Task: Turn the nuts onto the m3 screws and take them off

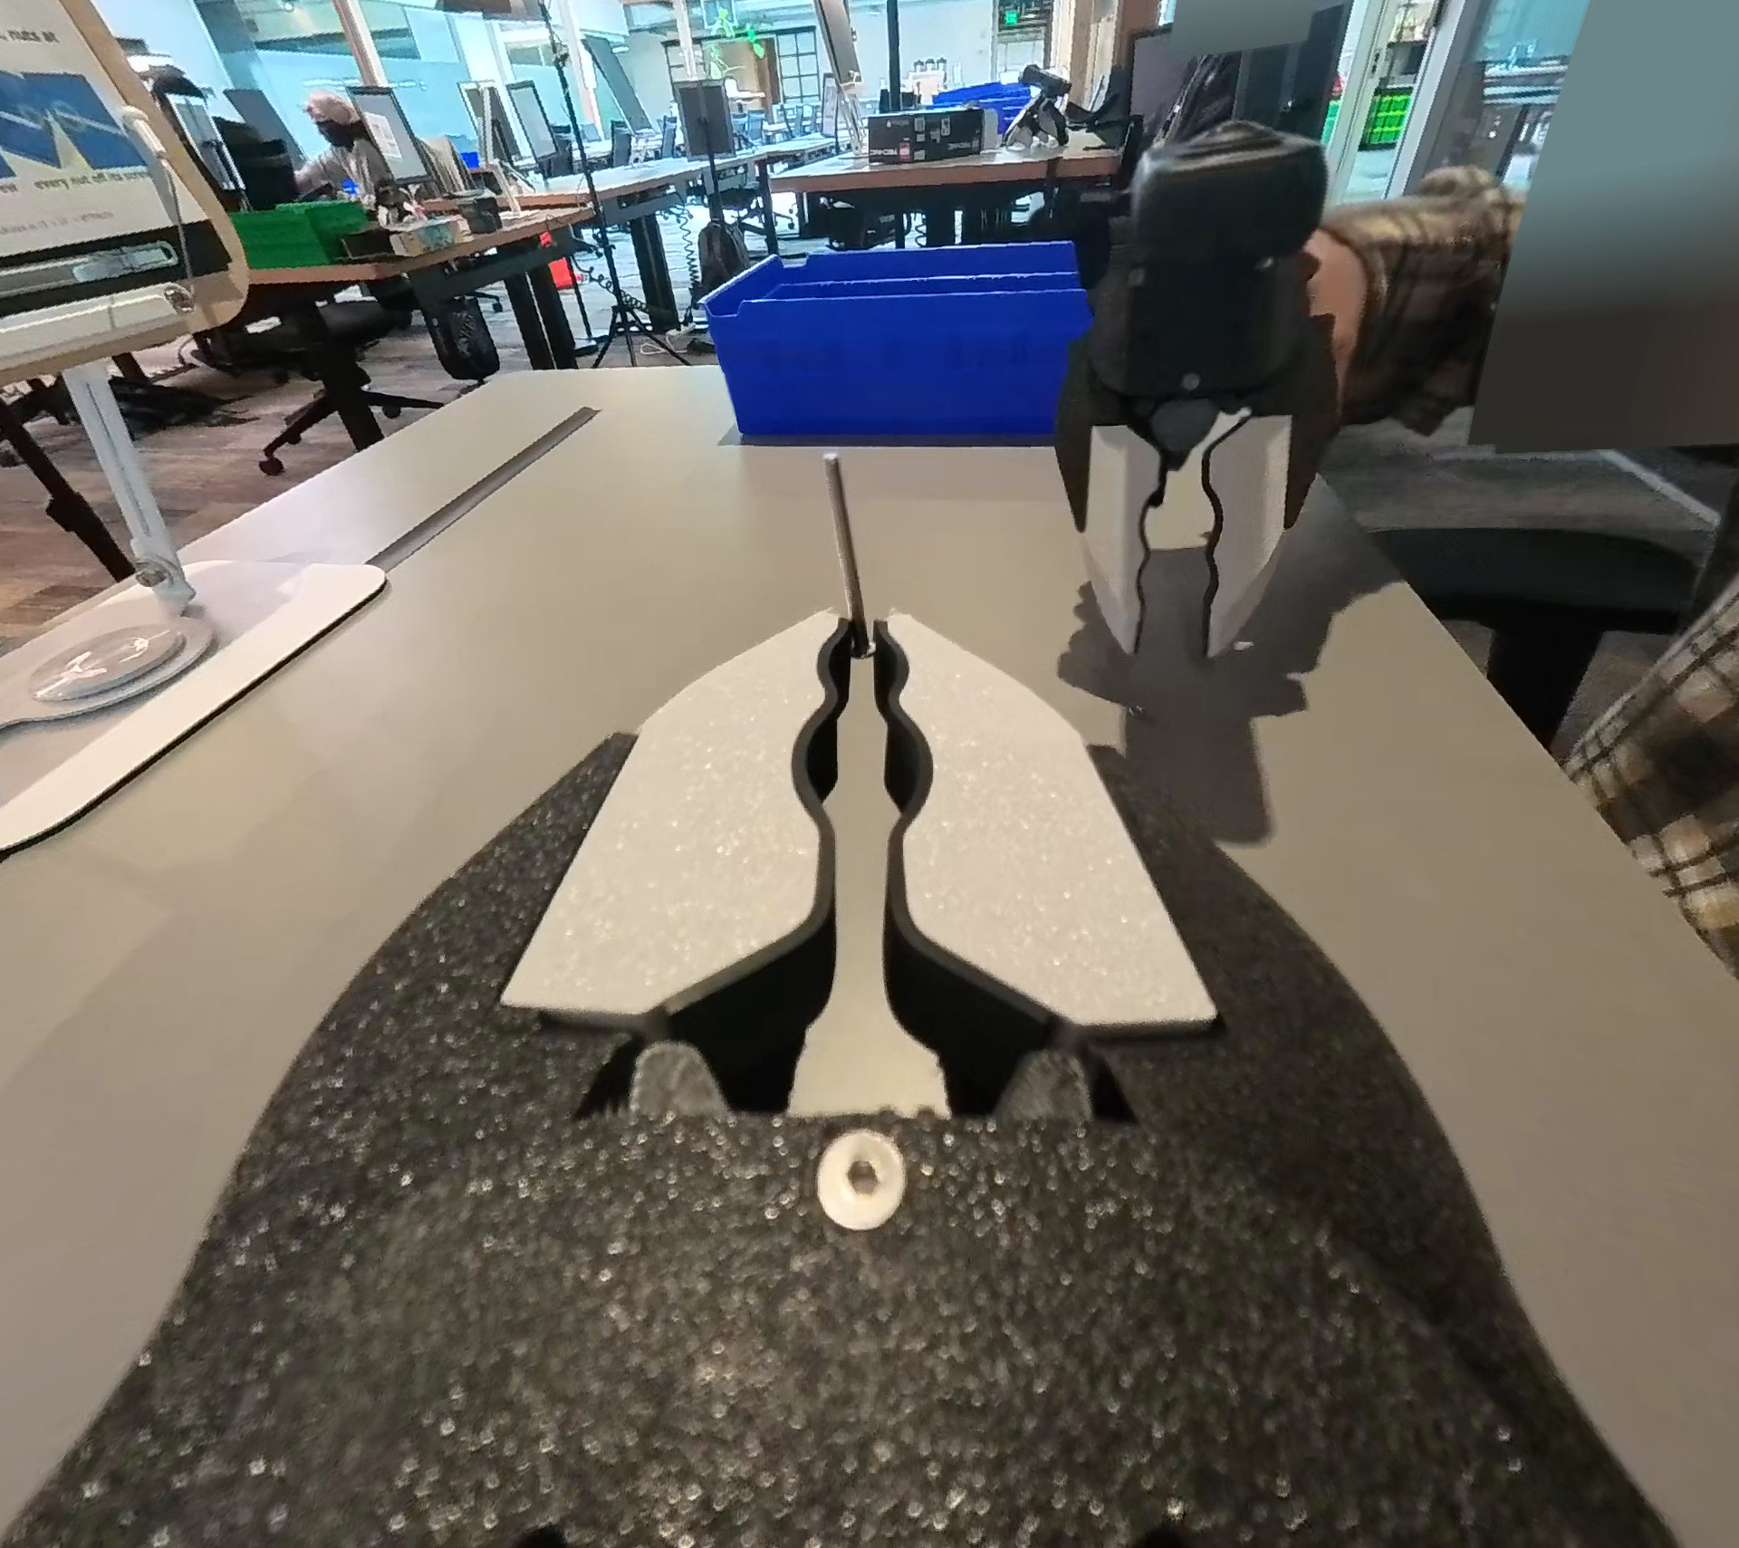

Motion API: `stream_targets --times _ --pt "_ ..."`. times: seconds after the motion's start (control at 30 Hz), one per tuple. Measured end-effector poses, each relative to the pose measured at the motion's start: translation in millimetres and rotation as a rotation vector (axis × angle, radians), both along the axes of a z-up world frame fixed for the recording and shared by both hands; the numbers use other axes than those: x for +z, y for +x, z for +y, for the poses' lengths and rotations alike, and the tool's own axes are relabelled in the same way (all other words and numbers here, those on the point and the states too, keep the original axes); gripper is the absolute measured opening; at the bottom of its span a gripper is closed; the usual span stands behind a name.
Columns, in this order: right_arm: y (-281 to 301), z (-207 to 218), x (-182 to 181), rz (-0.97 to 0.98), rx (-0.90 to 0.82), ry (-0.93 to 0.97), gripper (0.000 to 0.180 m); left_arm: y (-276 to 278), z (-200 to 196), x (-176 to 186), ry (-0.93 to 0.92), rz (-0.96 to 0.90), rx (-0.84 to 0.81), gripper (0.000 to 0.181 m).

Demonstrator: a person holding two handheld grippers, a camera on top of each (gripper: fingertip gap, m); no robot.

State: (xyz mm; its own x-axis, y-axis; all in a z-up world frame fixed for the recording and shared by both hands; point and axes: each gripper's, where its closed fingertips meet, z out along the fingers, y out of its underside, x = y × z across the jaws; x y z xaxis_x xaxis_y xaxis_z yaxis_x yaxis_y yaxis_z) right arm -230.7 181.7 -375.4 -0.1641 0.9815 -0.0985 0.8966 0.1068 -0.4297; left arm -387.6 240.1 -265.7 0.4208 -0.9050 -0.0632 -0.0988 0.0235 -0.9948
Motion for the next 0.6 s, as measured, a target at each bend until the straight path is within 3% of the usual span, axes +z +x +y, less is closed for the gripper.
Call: stream_targets --times 0.3,0.6 --pt "-14.4 8.4 -7.1 -0.268 0.189 0.139 0.025 -12.2 4.6 4.0 0.004 -0.009 0.032 0.004" --pt "-19.9 5.1 -13.7 -0.269 0.205 0.088 0.018 -14.2 3.6 9.0 0.01 -0.02 0.035 0.004"
